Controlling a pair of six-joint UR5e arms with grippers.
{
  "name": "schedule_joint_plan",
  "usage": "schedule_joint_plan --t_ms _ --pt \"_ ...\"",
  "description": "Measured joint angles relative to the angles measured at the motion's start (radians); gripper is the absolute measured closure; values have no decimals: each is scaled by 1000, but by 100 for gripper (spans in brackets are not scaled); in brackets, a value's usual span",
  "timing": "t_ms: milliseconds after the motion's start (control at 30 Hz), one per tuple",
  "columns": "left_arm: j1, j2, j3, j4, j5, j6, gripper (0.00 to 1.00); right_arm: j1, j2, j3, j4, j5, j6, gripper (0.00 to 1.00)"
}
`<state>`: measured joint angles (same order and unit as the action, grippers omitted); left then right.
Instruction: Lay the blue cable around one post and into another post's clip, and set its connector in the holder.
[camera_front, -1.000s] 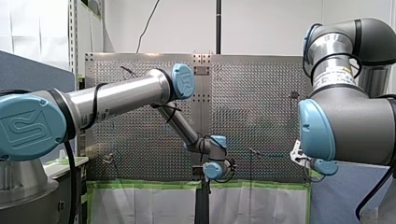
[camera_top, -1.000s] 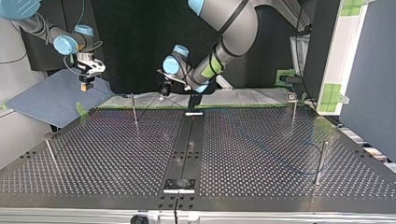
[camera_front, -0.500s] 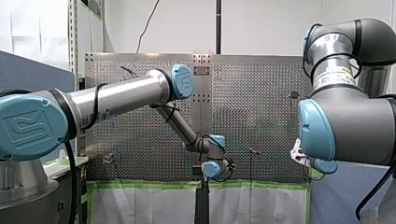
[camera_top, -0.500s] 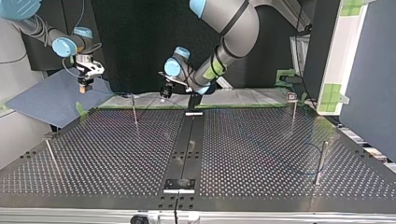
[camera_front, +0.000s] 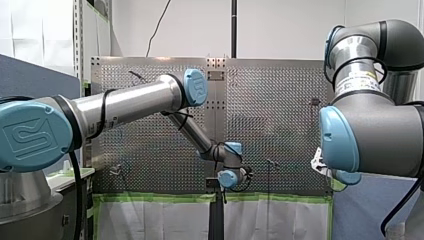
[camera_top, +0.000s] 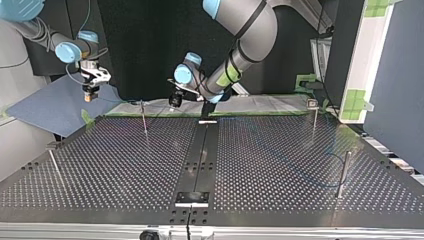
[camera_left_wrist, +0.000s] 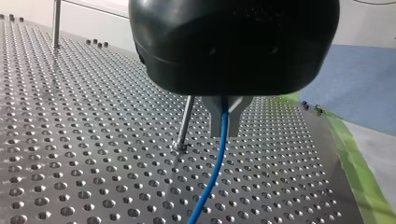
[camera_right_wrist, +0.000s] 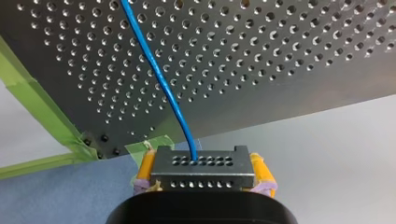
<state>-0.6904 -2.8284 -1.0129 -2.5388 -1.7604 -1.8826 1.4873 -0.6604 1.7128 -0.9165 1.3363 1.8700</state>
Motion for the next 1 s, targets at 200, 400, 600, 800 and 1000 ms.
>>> schedule_joint_plan --t_ms 200,400,600,800,1000 --pt "0 0 3 -4 4 -2 100 2 1 -13 11 1 0 100" --pt "3 0 5 -6 6 -3 100 3 2 -28 15 3 0 100" --pt "7 0 7 -11 6 -2 100 5 4 -43 15 5 0 100" --pt "11 0 7 -14 6 1 100 12 8 -63 18 5 0 100" --pt "12 0 8 -14 6 2 100 18 14 -80 19 6 0 100"
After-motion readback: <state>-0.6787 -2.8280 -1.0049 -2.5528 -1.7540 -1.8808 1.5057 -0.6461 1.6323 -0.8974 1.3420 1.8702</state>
